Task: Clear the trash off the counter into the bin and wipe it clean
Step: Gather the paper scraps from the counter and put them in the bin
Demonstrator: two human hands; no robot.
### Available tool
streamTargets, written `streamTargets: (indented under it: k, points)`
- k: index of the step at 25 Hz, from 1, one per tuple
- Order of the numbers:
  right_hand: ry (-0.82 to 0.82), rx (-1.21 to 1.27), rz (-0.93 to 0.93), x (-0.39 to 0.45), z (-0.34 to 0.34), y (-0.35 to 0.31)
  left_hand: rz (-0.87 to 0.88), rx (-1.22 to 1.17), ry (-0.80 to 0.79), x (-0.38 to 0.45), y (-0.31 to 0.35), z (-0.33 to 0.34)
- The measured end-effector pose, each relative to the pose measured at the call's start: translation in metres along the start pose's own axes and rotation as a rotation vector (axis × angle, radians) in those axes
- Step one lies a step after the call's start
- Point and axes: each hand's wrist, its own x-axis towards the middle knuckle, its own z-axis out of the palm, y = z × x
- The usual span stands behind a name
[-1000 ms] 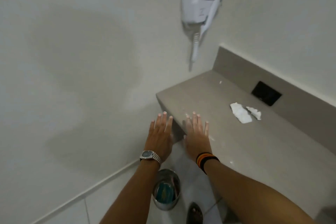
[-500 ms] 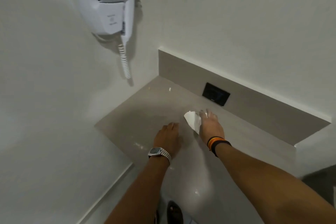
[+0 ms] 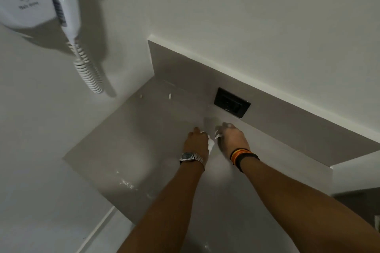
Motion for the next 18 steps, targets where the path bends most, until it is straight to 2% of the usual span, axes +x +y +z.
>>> streamTargets:
  k: [3, 7, 12, 15, 18]
  points:
    - [0.038, 0.109, 0.015, -0.009, -0.004, -0.011, -0.023, -0.082, 0.061, -0.013, -0.016, -0.007]
    - [0.041, 0.216, -0.063, -0.039, -0.005, -0.060, -0.098, -0.142, 0.212, -0.053, -0.047, -0.033]
    - [0.001, 0.168, -0.279, -0.109, 0.008, -0.151, -0.257, -0.250, 0.416, -0.163, -0.109, -0.056]
    - [-0.076, 0.108, -0.456, -0.168, 0.032, -0.201, -0.415, -0.355, 0.500, -0.249, -0.155, -0.040]
    - [-0.138, 0.231, -0.518, -0.225, 0.074, -0.229, -0.603, -0.411, 0.532, -0.323, -0.194, 0.002]
